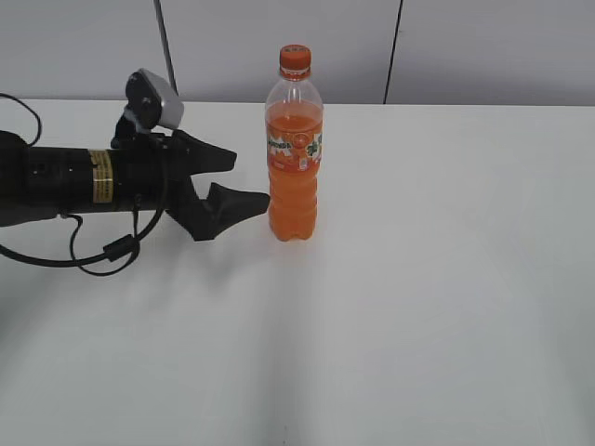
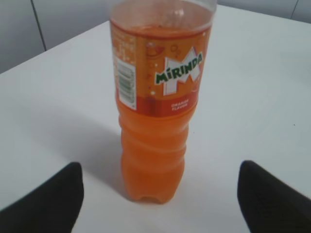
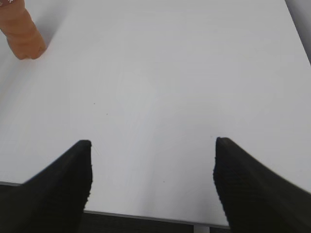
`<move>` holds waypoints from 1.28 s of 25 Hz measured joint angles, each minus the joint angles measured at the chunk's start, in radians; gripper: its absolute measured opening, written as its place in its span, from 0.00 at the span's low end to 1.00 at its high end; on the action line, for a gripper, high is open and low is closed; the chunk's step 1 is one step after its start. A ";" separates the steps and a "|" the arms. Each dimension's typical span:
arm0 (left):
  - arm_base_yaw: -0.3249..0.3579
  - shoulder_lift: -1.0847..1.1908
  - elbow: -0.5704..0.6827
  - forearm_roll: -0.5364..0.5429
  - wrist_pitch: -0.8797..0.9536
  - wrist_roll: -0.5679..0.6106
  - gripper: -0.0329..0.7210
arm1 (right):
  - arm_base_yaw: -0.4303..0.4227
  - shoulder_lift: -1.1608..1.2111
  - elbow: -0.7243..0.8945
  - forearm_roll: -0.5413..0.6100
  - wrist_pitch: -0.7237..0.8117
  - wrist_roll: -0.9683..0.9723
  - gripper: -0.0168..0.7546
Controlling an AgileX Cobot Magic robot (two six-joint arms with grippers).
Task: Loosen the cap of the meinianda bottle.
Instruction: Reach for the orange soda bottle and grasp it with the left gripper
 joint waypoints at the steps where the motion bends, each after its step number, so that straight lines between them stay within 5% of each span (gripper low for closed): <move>1: -0.013 0.012 -0.017 0.000 0.005 -0.004 0.82 | 0.000 0.000 0.000 0.000 0.000 0.000 0.78; 13: -0.110 0.114 -0.209 0.001 0.113 -0.093 0.82 | 0.000 0.000 0.000 0.000 0.000 0.000 0.78; 25: -0.161 0.134 -0.269 0.005 0.176 -0.106 0.82 | 0.000 0.000 0.000 0.000 0.000 0.001 0.78; 32: -0.161 0.134 -0.273 -0.002 0.186 -0.107 0.65 | 0.000 0.000 0.000 0.000 0.000 0.001 0.78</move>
